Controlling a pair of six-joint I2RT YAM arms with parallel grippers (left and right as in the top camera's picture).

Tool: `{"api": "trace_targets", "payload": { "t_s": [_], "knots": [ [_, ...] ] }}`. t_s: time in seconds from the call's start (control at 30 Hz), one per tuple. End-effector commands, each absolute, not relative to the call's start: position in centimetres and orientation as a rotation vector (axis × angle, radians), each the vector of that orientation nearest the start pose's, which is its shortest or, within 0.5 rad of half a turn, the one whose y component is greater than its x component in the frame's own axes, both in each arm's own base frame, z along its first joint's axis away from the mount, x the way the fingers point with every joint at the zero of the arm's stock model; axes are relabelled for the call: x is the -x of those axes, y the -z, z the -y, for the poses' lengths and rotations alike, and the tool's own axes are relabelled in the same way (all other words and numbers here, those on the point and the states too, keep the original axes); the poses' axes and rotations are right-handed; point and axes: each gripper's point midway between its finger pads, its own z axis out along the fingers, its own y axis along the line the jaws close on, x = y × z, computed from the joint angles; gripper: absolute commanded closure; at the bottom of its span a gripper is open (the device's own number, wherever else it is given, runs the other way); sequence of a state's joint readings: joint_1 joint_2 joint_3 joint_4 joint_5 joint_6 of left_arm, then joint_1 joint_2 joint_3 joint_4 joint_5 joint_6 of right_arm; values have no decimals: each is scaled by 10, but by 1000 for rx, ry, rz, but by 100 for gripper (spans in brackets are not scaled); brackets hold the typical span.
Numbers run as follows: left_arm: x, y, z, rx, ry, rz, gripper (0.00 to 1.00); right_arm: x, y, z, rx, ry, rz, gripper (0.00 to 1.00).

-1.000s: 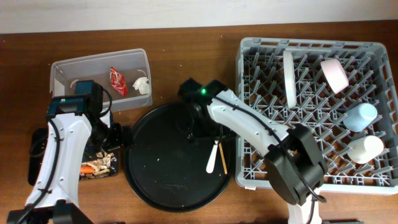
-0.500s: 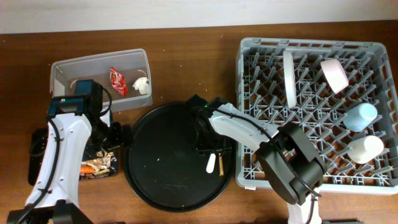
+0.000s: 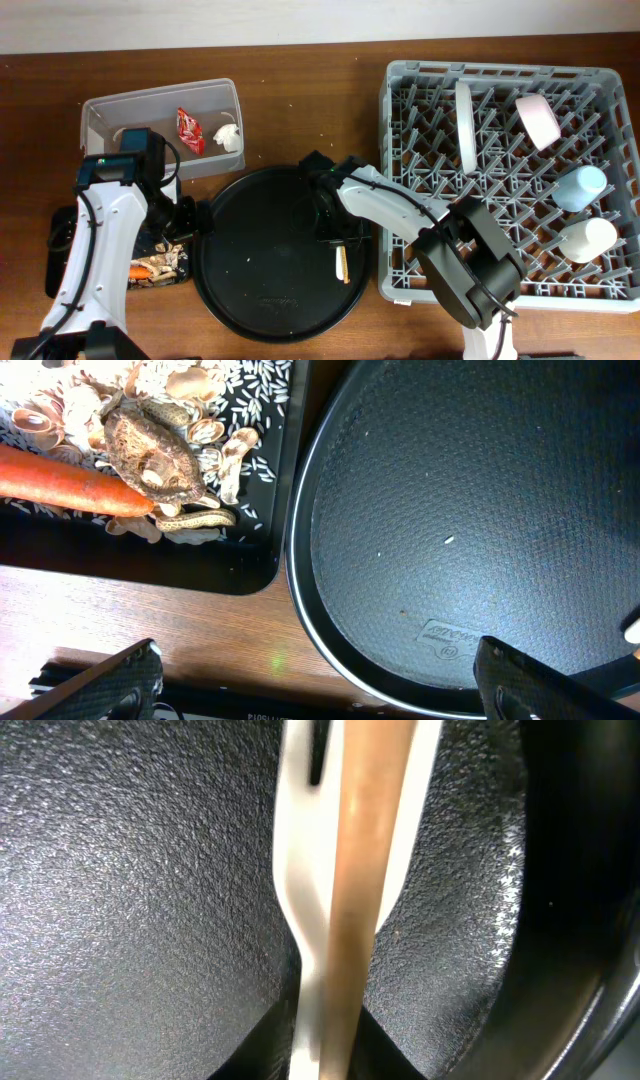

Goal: Sort waste into correct bins and load items into the dishwasher rack
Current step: 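Lower right gripper onto the wooden chopstick and close on it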

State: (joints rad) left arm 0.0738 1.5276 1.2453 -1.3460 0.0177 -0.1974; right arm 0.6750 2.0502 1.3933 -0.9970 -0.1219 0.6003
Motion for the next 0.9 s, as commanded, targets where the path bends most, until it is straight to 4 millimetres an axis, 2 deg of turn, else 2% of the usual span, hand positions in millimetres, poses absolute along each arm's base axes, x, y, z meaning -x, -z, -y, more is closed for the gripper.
{"api": "trace_targets", "payload": {
  "t_s": [0.0,0.03,0.1,0.47,0.77,0.87],
  "knots": [
    [-246,-122,-16,400,13,-3170,1,-262,-11,-238,126,-102,-3252,68],
    [-246,-122,-16,400,13,-3170,1,-264,-10,-235,125,-80,-3242,64],
    [-246,-122,-16,400,13,-3170,1,-269,-11,-232,115,-61,-3225,63],
    [-246,-122,-16,400,13,-3170,1,-299,-23,-229,97,-56,-3138,63],
    [-246,-122,-16,400,13,-3168,1,-305,-23,-224,92,-7,-3110,67],
    [-247,-122,-16,400,13,-3168,1,-312,-23,-228,157,-26,-3075,66]
  ]
}}
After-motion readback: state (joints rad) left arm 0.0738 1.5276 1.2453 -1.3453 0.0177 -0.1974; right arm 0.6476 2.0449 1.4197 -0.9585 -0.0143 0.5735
